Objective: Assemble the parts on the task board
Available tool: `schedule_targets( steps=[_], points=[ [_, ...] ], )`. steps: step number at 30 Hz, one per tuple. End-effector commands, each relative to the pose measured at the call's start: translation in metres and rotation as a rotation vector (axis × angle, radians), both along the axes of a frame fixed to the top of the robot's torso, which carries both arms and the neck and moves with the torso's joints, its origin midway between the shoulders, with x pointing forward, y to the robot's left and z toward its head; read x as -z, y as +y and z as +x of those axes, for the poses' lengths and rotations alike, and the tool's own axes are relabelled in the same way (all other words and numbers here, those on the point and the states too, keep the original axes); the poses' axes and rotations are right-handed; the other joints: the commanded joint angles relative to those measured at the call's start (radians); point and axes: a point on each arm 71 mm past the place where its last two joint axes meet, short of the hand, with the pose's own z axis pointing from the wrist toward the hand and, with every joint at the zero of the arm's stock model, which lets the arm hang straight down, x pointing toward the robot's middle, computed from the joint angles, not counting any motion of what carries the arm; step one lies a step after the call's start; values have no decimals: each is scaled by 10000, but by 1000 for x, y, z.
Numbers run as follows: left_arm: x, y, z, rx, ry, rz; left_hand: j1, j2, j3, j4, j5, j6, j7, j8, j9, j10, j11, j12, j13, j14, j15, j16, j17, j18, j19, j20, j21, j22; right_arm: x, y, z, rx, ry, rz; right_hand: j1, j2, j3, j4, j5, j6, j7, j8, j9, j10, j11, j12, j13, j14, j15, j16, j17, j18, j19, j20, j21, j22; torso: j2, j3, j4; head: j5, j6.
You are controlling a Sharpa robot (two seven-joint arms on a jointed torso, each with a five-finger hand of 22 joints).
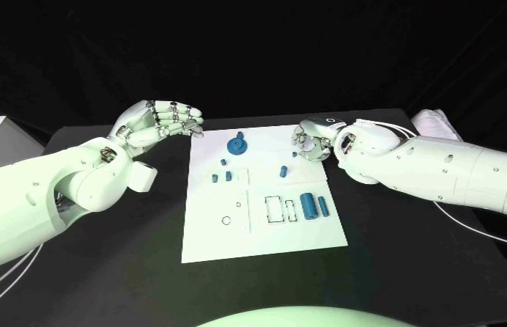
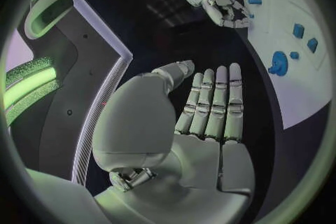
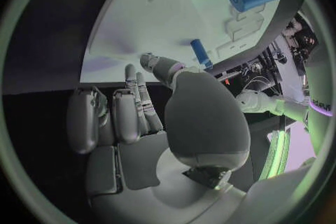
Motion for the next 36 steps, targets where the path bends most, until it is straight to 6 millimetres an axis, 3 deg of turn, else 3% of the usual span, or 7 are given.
schedule_targets(
  steps=[1, 6, 15, 25, 36],
  points=[
    [-3, 0, -1, -68, 53, -781, 75, -68, 54, -43, 35, -57, -18, 52, -15, 83, -13, -69, -11, 94, -6, -80, -4, 137, 110, 7, -53, -57, 3, 1, -1, 83, 156, -162, -59, -66, -1, 71, -57, 103, 11, 43, 12, 61, -45, -64, -21, 212, 30, 39, 15, 57, 399, 23, 17, 347, 12, 4, -7, 14, -22],
    [-3, -1, -2, -67, 50, -832, 85, -62, 26, -58, 29, -87, 42, 59, -36, 82, 17, -127, -15, 231, -11, -207, 10, 127, 250, -18, -132, -142, 5, 6, -4, -65, 306, -69, 10, -23, 54, 77, -45, 255, -35, 121, 51, 238, -92, -70, -108, 300, -2, 185, 180, 24, 464, 2, 166, 477, 21, -2, -27, 21, -63],
    [-2, -2, -2, 72, 91, -621, 168, -45, -8, -140, 35, -231, 166, 9, -97, -30, 95, -232, -18, 367, 6, -366, 48, 110, 403, -49, -229, -238, 8, 9, -5, -1, 529, 83, 41, 18, 66, 99, -61, 535, -106, 294, 166, 418, -149, -107, -225, 329, -48, 181, 162, 22, 487, -37, 170, 485, 15, 2, 4, 17, -105],
    [-2, -2, -2, 89, 104, -490, 160, -31, -22, -136, 31, -240, 194, 11, -103, -40, 112, -238, -15, 383, 15, -391, 55, 103, 418, -47, -246, -252, 10, 17, -7, -123, 576, 178, 124, 114, 120, 81, -77, 656, -149, 380, 246, 574, -197, -109, -284, 343, -90, 207, 194, 6, 513, -76, 240, 551, 15, 1, -13, 46, -170],
    [-2, -2, -2, 85, 151, -449, 153, -21, -31, -131, 30, -240, 205, 15, -106, -39, 118, -237, -11, 395, 18, -402, 60, 101, 428, -47, -255, -260, 16, 21, -6, -69, 596, -215, 271, 348, 245, 8, -206, 969, -274, 602, 442, 938, -320, -104, -376, 479, -190, 497, 520, -94, 636, -165, 684, 945, 21, 7, -9, 53, -264]
  ],
)
